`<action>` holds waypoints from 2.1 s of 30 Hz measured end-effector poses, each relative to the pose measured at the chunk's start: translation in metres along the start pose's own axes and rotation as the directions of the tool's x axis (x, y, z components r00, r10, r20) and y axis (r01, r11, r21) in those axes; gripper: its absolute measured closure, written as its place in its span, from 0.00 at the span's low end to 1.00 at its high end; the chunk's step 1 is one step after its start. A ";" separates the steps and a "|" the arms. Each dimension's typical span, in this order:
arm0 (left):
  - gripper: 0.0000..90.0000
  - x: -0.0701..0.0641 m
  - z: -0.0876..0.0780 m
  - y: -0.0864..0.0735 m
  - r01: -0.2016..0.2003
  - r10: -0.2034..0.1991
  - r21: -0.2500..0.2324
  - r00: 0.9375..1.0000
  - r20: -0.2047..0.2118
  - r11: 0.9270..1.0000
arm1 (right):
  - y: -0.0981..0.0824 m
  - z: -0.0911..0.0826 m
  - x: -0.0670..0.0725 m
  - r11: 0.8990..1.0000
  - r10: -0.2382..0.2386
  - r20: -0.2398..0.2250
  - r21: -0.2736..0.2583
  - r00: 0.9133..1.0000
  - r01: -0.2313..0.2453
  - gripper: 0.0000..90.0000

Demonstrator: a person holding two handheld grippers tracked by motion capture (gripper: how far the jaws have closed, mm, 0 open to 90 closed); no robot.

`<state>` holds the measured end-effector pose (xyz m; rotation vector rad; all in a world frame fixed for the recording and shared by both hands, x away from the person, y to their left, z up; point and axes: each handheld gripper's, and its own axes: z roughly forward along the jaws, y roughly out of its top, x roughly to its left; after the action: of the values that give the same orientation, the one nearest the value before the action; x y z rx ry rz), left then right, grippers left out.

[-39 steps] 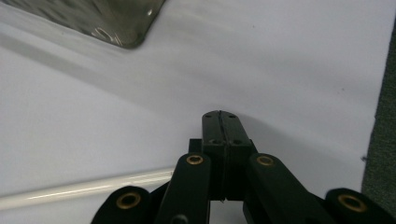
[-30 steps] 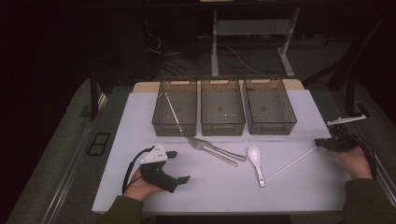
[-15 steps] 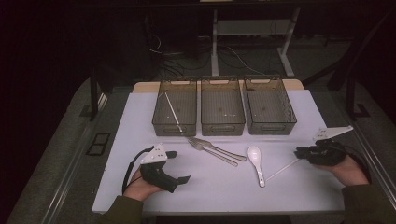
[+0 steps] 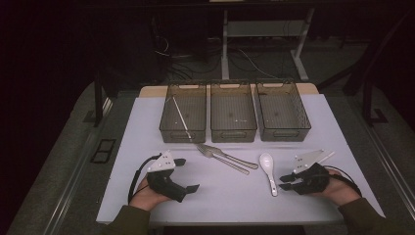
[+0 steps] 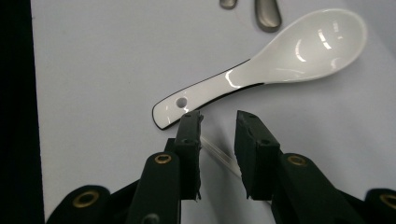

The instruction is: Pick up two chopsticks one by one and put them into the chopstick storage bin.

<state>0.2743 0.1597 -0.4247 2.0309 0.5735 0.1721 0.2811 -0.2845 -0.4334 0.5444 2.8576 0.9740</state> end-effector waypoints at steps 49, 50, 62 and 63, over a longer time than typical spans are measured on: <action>0.00 0.001 0.001 -0.001 0.008 -0.008 0.001 1.000 0.001 1.000 | -0.063 -0.055 -0.134 0.853 0.498 0.521 -0.150 0.693 -0.500 0.99; 0.00 0.001 0.001 -0.001 0.010 -0.010 0.001 1.000 0.001 1.000 | -0.065 -0.055 -0.135 0.854 0.492 0.531 -0.142 0.690 -0.500 1.00; 0.00 0.001 0.001 -0.001 0.012 -0.012 0.003 1.000 0.002 1.000 | -0.070 -0.051 -0.139 0.871 0.456 0.503 -0.082 0.734 -0.484 1.00; 0.00 0.001 0.001 -0.001 0.010 -0.010 0.003 1.000 0.001 1.000 | -0.070 -0.052 -0.138 0.874 0.450 0.502 -0.078 0.739 -0.479 1.00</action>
<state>0.2750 0.1594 -0.4260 2.0307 0.5832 0.1640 0.3796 -0.4145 -0.4406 1.3499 2.3075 0.6513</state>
